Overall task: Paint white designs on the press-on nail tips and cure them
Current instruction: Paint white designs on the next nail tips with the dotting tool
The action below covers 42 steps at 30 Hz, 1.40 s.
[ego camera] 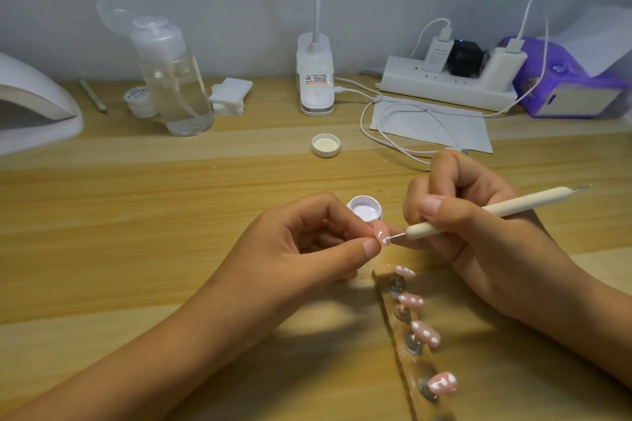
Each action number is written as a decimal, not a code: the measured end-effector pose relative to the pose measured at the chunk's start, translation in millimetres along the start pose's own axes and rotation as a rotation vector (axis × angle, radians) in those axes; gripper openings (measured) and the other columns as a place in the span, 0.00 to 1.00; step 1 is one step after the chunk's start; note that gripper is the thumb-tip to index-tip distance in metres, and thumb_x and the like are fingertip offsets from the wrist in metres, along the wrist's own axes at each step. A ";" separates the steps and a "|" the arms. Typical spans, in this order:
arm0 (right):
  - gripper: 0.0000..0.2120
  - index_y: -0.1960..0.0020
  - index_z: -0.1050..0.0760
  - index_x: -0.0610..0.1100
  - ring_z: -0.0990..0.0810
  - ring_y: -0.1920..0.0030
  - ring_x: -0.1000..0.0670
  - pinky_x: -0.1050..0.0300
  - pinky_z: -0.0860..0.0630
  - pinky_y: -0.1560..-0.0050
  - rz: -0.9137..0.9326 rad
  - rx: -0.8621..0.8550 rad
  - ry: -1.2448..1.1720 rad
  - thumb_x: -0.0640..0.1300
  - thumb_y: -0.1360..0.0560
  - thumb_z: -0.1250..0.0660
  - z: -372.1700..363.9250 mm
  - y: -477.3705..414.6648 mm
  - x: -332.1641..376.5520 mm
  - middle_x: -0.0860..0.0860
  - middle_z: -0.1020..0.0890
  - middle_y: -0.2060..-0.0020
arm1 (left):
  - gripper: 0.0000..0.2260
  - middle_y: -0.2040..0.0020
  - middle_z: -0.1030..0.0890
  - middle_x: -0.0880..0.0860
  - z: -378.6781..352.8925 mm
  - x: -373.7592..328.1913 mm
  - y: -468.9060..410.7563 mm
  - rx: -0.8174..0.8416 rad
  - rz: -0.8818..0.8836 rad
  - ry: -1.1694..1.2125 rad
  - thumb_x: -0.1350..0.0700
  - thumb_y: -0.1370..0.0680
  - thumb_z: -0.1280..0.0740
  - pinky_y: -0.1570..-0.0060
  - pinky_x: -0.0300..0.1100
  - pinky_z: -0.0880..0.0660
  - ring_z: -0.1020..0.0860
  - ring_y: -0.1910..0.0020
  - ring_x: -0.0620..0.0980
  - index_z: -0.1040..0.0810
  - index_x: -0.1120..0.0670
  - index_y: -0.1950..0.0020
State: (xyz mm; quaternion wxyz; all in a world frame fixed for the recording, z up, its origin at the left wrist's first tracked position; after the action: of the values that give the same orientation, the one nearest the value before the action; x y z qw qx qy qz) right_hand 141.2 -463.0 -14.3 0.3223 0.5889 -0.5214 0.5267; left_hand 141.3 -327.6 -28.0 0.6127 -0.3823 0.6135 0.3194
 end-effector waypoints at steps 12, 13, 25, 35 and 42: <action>0.08 0.68 0.30 0.47 0.31 0.71 0.55 0.59 0.21 0.62 -0.001 0.014 -0.077 0.40 0.32 0.34 0.3 -0.3 0.1 0.52 0.28 0.73 | 0.04 0.66 0.17 0.44 1.5 2.7 -0.1 0.000 -0.004 -0.009 0.58 0.30 0.28 0.64 0.31 0.26 0.23 0.67 0.40 0.17 0.48 0.61; 0.08 0.68 0.30 0.47 0.31 0.71 0.55 0.60 0.22 0.62 0.002 0.025 -0.080 0.40 0.32 0.34 -0.3 0.0 0.8 0.52 0.28 0.73 | 0.04 0.65 0.17 0.44 1.8 3.0 -0.2 -0.001 -0.004 -0.011 0.58 0.30 0.28 0.64 0.31 0.26 0.23 0.66 0.40 0.17 0.48 0.61; 0.08 0.66 0.30 0.46 0.32 0.71 0.54 0.57 0.22 0.57 -0.005 0.073 -0.099 0.40 0.30 0.35 -1.0 -1.7 -0.1 0.52 0.28 0.73 | 0.02 0.62 0.15 0.45 2.4 6.1 -0.9 0.003 -0.003 -0.013 0.58 0.30 0.27 0.63 0.32 0.26 0.22 0.63 0.43 0.18 0.51 0.61; 0.05 0.56 0.20 0.49 0.22 0.57 0.58 0.66 0.27 0.54 0.139 -0.218 0.329 0.47 0.31 0.28 24.6 -8.3 10.0 0.56 0.18 0.61 | 0.03 0.63 0.18 0.45 4.2 4.5 -0.7 -0.021 -0.018 0.014 0.55 0.30 0.25 0.63 0.33 0.25 0.23 0.65 0.40 0.17 0.49 0.59; 0.04 0.53 0.20 0.52 0.22 0.55 0.53 0.66 0.29 0.54 0.178 -0.148 0.637 0.49 0.26 0.33 10.3 -6.7 5.9 0.57 0.18 0.56 | 0.06 0.63 0.18 0.45 21.8 7.5 -4.2 -0.146 -0.006 0.177 0.50 0.34 0.27 0.64 0.32 0.25 0.23 0.65 0.42 0.17 0.47 0.58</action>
State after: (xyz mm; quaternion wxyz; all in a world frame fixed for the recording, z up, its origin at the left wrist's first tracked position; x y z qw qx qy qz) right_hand 149.9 -472.5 -10.0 0.4637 0.3219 -0.4808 0.6710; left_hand 156.4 -311.6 -36.1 0.5278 -0.4545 0.6390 0.3263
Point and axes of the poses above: each hand's wrist, its own y-axis away from the middle knuckle, its own z-axis out of the back of the hand, x = y × z, the point moved 8 cm from there along -y, towards the middle knuckle
